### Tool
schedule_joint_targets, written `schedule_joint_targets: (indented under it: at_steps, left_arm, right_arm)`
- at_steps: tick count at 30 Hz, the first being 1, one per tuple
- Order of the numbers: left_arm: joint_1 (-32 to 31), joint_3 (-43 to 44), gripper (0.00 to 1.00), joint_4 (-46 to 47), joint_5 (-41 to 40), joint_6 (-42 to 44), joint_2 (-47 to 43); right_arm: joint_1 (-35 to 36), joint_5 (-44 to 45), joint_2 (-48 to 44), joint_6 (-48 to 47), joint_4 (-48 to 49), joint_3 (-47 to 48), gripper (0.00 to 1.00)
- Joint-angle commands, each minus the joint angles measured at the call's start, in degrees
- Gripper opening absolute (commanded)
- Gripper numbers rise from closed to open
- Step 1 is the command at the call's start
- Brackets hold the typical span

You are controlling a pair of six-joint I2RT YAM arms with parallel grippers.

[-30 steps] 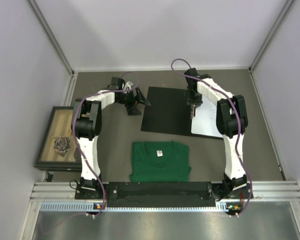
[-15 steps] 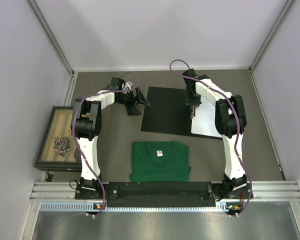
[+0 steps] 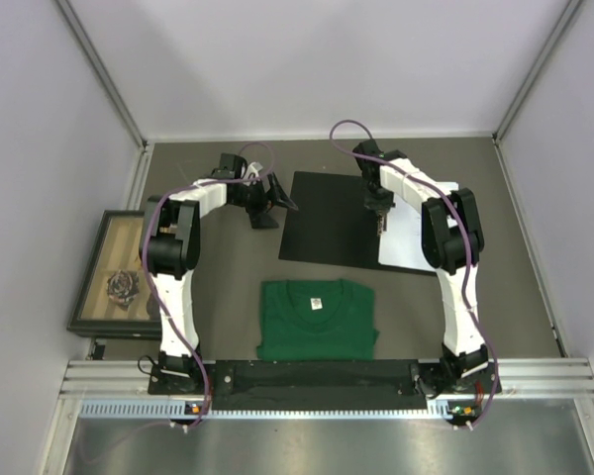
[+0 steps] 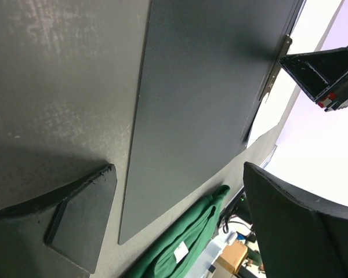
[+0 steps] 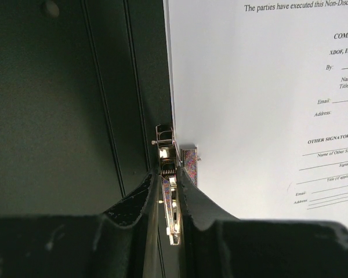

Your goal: Put the files into the folder

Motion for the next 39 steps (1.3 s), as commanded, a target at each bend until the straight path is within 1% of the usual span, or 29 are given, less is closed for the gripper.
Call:
schedule_joint_targets:
  at_steps: [1, 3, 6, 8, 10, 12, 16, 19, 26, 29, 34, 35, 36, 37, 39]
  left_arm:
    - [0.11, -1.09, 0.95, -1.00, -2.94, 1.03, -3.33]
    - [0.11, -1.01, 0.95, -1.96, -3.38, 1.20, -3.60]
    - [0.29, -1.01, 0.96, -3.89, -6.71, 1.55, -4.65]
    - [0.90, -1.62, 0.98, -4.60, -10.40, 1.56, -6.14]
    - [2.04, -3.45, 0.98, -3.99, -11.82, 1.12, -7.72]
    - [2.83, -4.52, 0.98, -2.68, -11.30, 0.94, -8.26]
    - [3.45, -3.64, 0.98, -4.86, -9.27, 2.52, -6.06]
    - [3.45, -4.34, 0.98, -4.43, -8.83, 2.52, -5.36]
    - [3.45, -4.43, 0.98, -3.64, -7.96, 1.82, -3.69]
    - [3.36, -3.99, 0.98, -3.20, -6.37, 1.03, -2.81]
    - [3.28, -3.91, 0.98, -2.67, -6.11, 0.94, -3.77]
    - [3.28, -3.91, 0.97, -2.50, -6.02, 0.85, -3.95]
    - [3.10, -4.08, 0.97, -2.23, -5.85, 0.59, -4.12]
    - [2.93, -4.08, 0.97, -2.06, -5.76, 0.59, -4.21]
    - [2.66, -4.08, 0.97, -1.88, -5.32, 0.50, -4.21]
  right_arm:
    - [0.33, -2.29, 1.64, 0.62, 1.28, -1.50, 0.00]
    - [0.24, -4.23, 0.32, 0.18, 2.42, -1.32, 0.00]
    - [0.24, -4.93, -1.78, 0.09, 3.04, -0.88, 0.00]
    - [-0.03, -5.72, -2.67, -0.08, 3.04, -0.53, 0.00]
    - [-0.11, -6.25, -3.55, -0.61, 2.78, -0.18, 0.00]
    - [-0.20, -6.17, -4.16, -1.40, 2.60, 0.08, 0.00]
    - [-0.90, -7.31, -5.30, -1.75, 2.69, 0.26, 0.00]
    - [-1.87, -8.18, -5.92, -1.75, 2.95, 0.26, 0.00]
    - [-3.81, -13.45, -7.24, -1.05, 4.01, 0.61, 0.00]
    - [-3.81, -13.81, -6.98, -1.14, 4.09, 0.96, 0.00]
    - [-3.89, -13.90, -5.93, -2.54, 4.27, 1.93, 0.00]
    - [-3.98, -13.81, -5.49, -2.89, 4.10, 2.37, 0.02]
    - [-3.81, -13.81, -4.79, -3.07, 3.14, 3.59, 0.10]
    - [-3.89, -13.64, -3.65, -3.25, 2.78, 4.12, 0.14]
    - [-3.81, -13.81, -2.76, -3.69, 2.51, 4.83, 0.18]
